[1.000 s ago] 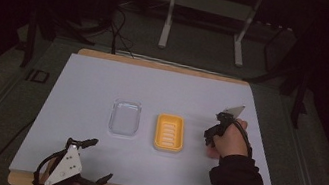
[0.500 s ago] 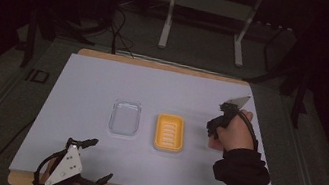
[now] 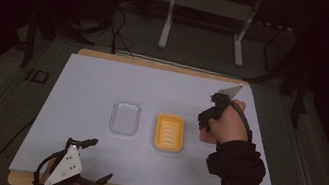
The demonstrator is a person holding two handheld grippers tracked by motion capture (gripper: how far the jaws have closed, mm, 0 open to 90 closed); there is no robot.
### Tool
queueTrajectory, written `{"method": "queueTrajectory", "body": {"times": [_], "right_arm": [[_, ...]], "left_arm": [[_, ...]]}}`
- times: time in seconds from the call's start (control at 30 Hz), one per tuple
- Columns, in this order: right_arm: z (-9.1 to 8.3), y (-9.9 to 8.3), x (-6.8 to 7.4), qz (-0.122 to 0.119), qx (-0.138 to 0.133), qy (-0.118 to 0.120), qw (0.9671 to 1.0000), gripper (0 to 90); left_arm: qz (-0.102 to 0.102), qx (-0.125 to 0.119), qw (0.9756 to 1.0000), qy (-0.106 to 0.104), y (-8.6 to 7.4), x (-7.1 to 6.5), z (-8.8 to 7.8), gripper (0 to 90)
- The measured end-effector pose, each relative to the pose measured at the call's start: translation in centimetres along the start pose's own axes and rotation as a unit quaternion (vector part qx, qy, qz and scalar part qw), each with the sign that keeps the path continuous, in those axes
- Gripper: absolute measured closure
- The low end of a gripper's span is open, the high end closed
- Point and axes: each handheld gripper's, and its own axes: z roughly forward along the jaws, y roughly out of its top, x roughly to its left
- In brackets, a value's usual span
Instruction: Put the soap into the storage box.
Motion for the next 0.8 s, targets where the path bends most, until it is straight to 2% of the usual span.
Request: {"method": "queueTrajectory", "body": {"times": [0.03,0.1,0.23,0.37,0.53,0.67,0.7,0.8], "right_arm": [[-0.1,0.0,0.3,0.0,-0.006,0.004,1.0,37.8],[-0.2,0.0,0.8,-0.005,0.005,0.004,1.0,37.8],[-0.3,0.0,2.1,-0.013,0.0,0.015,0.9998,37.8],[-0.2,0.0,3.3,-0.025,0.009,0.022,0.9994,37.8],[0.6,-0.1,5.1,-0.037,0.018,0.048,0.998,37.8],[1.5,-0.1,6.3,-0.045,0.032,0.055,0.997,37.9],[1.7,-0.1,6.5,-0.046,0.033,0.062,0.9965,37.9],[2.1,-0.2,7.0,-0.05,0.034,0.062,0.9962,37.9]], "left_arm": [[0.0,0.0,1.0,0.0,0.0,0.0,0.0,0.4],[0.0,0.0,1.0,0.0,0.0,0.0,0.0,0.4],[0.001,0.0,1.0,0.0,0.0,0.0,0.0,0.4],[0.001,0.0,1.0,0.0,0.0,0.0,-0.1,0.4],[0.001,-0.001,1.0,0.0,0.0,0.0,-0.1,0.4],[0.001,-0.001,1.0,0.0,0.0,0.1,-0.1,0.4],[0.002,-0.001,1.0,0.0,0.0,0.1,-0.1,0.4],[0.001,-0.001,1.0,-0.001,0.0,0.1,-0.1,0.4]]}}
